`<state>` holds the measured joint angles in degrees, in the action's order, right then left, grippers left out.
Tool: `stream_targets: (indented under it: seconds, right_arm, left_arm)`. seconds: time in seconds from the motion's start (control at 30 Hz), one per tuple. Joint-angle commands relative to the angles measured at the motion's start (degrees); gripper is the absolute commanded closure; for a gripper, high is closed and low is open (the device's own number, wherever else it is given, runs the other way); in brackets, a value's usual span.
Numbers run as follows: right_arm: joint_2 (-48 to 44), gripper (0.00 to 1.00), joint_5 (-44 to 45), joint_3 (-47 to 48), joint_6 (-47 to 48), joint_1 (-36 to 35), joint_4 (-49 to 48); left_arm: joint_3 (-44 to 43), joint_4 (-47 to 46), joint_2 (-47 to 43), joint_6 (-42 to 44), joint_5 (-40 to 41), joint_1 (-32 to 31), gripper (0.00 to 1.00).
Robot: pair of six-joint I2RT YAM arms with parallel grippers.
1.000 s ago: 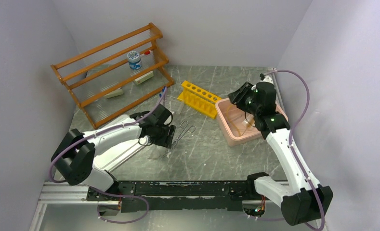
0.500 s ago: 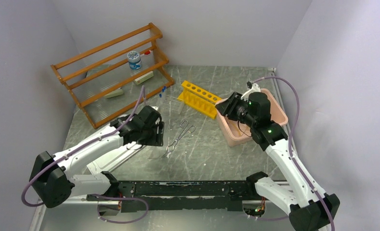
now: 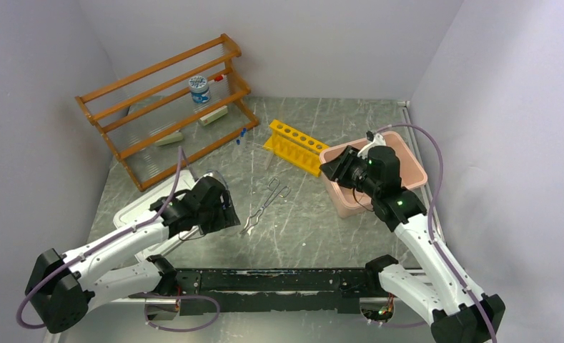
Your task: Organize the chemistry lab equipment
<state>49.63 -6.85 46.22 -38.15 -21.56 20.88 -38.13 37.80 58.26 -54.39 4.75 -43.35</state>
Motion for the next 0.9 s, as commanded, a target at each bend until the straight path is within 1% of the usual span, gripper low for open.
stream_targets:
  seconds: [0.0, 0.07, 0.13, 0.23, 0.43, 0.57, 0.7, 0.73, 0.8, 0.87]
  right_arm:
    - [-2.25, 0.57, 0.63, -1.12, -0.89, -0.62, 0.13]
    - [-2.78, 0.57, 0.97, -0.84, -0.84, -0.61, 0.65]
    - [-3.23, 0.57, 1.78, -0.6, -0.66, -0.59, 0.99]
    - [-2.91, 0.57, 2.7, -0.01, -0.28, -0.59, 0.92]
    - [-1.91, 0.57, 2.39, -0.55, -0.32, -0.59, -0.15]
    - [-1.75, 0.57, 2.37, -0.77, -0.46, -0.59, -0.73]
    - [-1.51, 0.57, 3.47, -1.04, -0.19, -0.59, -1.89]
    - [-1.36, 0.57, 3.77, -1.33, -0.13, -0.66, -2.67]
    - [-0.81, 0.57, 4.45, -1.37, 0.17, -0.6, -3.8]
    - [0.22, 0.57, 5.06, -0.1, 0.01, -0.61, -2.87]
  left_arm:
    - [2.51, -3.51, -2.86, -7.23, 2.64, -0.48, 0.33]
    - [2.76, -2.39, -3.16, -9.29, 4.3, -0.38, 0.36]
    - [3.17, -1.85, -3.57, -10.99, 4.91, -0.42, 0.36]
    - [5.04, -5.35, -3.91, -13.57, 6.06, -0.42, 0.34]
    - [3.65, -9.72, 2.33, -13.33, 8.92, -0.42, 0.33]
    - [3.37, -10.57, 4.05, -12.16, 10.88, -0.41, 0.42]
    - [4.08, -11.23, 5.46, -8.96, 11.89, -0.36, 0.59]
    - [4.65, -12.12, 5.85, -8.34, 11.52, -0.4, 0.62]
    - [6.49, -15.37, 6.47, -7.13, 11.48, -0.41, 0.64]
    - [6.64, -14.97, 8.11, -7.44, 12.13, -0.42, 0.65]
